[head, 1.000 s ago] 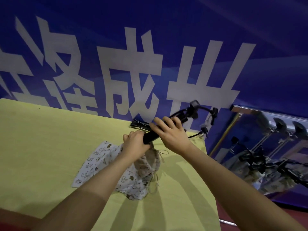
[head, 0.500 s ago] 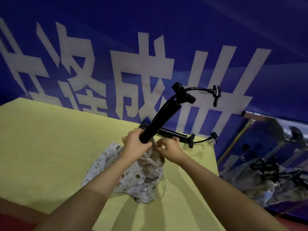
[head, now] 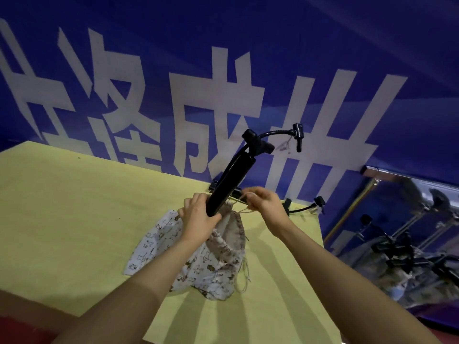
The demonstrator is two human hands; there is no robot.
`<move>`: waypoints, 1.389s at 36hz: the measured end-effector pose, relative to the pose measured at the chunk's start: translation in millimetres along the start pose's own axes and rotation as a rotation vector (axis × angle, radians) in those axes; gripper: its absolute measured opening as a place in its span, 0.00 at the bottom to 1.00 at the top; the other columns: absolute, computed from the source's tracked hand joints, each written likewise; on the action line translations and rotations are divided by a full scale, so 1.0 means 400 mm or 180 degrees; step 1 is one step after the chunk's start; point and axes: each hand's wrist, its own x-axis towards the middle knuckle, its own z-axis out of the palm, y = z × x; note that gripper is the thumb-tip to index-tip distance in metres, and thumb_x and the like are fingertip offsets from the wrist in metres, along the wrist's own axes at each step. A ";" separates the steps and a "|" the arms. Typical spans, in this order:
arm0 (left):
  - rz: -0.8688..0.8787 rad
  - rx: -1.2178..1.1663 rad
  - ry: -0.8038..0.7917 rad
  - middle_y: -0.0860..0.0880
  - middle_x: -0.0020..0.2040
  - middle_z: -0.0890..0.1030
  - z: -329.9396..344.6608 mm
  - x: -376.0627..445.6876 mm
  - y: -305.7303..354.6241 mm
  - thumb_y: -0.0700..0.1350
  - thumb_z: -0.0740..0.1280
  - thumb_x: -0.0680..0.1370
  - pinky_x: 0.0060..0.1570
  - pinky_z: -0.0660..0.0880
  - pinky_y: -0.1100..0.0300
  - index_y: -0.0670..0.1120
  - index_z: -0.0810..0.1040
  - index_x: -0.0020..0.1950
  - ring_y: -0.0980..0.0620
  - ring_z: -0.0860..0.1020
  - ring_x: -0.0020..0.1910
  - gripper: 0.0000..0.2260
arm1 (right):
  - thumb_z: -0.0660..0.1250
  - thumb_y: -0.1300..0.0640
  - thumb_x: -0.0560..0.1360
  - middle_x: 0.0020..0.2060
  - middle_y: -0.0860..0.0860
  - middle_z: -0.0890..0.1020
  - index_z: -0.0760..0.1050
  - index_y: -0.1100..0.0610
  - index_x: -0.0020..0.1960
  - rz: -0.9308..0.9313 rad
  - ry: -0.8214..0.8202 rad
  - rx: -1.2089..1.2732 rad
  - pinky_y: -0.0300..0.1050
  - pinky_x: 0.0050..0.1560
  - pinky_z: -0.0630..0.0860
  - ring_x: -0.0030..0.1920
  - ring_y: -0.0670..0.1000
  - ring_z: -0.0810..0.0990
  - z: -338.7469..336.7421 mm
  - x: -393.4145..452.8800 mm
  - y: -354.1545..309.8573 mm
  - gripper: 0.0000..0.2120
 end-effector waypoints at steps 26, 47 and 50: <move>0.0143 0.0270 -0.1845 0.47 0.63 0.65 -0.089 -0.003 -0.070 0.37 0.71 0.70 0.58 0.74 0.46 0.49 0.55 0.75 0.42 0.69 0.63 0.39 | 0.71 0.51 0.73 0.46 0.62 0.83 0.80 0.49 0.50 -0.0224 0.0081 -0.0096 0.47 0.44 0.75 0.45 0.62 0.79 0.096 -0.006 -0.066 0.06; 0.0324 -0.2208 -0.0407 0.51 0.59 0.69 -0.240 0.060 0.069 0.34 0.64 0.75 0.41 0.76 0.62 0.58 0.54 0.72 0.51 0.76 0.43 0.33 | 0.74 0.49 0.70 0.39 0.47 0.76 0.82 0.57 0.49 -0.0496 -0.0152 -0.1294 0.42 0.38 0.79 0.38 0.48 0.80 0.147 0.019 -0.122 0.13; 0.0575 -0.2116 -0.0369 0.52 0.61 0.71 -0.254 0.052 0.081 0.39 0.64 0.77 0.48 0.75 0.61 0.61 0.61 0.68 0.48 0.77 0.50 0.26 | 0.74 0.50 0.70 0.37 0.47 0.76 0.81 0.56 0.44 -0.0463 -0.0167 -0.1502 0.52 0.44 0.81 0.40 0.51 0.81 0.153 0.017 -0.115 0.10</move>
